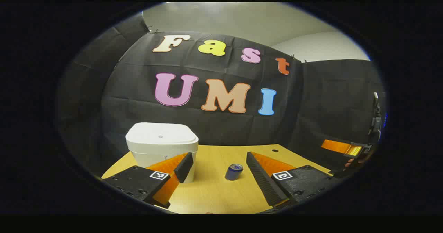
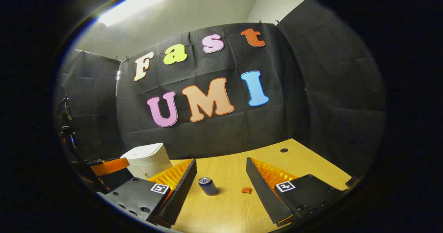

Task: Press the lid of the desktop garbage bin to open it, pick up the crumpled paper on the desktop and throw it into the bin, then pick up the pop can on the desktop and drop it into the bin, and finally close the garbage bin lid.

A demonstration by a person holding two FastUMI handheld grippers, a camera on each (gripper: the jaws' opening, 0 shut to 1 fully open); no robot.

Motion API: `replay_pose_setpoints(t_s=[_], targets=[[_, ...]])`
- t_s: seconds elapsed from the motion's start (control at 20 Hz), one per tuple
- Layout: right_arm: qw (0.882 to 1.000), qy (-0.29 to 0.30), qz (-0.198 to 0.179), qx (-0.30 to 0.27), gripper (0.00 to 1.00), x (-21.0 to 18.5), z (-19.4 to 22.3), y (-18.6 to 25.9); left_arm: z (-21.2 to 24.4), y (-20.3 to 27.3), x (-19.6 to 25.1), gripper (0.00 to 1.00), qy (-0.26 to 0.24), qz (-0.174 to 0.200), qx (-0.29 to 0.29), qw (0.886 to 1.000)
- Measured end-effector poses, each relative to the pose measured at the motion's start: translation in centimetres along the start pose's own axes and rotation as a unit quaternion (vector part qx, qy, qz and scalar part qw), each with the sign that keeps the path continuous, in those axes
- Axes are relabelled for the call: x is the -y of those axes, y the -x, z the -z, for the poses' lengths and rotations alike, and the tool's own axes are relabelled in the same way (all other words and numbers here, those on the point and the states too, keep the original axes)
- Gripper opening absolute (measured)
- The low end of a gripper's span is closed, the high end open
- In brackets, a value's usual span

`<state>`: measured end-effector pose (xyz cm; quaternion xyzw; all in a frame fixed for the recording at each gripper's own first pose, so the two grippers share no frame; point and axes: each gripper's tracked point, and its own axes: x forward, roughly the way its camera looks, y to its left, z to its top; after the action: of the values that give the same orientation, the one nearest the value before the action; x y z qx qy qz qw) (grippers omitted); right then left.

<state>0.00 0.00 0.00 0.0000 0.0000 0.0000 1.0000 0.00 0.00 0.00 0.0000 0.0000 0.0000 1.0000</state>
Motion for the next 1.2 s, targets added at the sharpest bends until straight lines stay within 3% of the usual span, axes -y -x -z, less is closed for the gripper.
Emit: replay_pose_setpoints(t_s=[0.25, 0.5, 1.2], targets=[[1.0, -0.002, -0.016, -0.004, 0.95, -0.8, -0.2, -1.4, -0.3, -0.4, 0.0, 0.89, -0.002, -0.002, 0.006, 1.0], [1.0, 0.0, -0.017, -0.015, 0.87, -1.0, 0.3, -2.1, -0.3, -0.9, -0.5, 0.91, -0.003, -0.011, 0.004, 1.0], [1.0, -0.013, -0.009, -0.016, 0.91, -0.3, 0.6, -1.8, -1.2, -1.0, 0.1, 0.88, -0.035, 0.001, 0.01, 0.999]])
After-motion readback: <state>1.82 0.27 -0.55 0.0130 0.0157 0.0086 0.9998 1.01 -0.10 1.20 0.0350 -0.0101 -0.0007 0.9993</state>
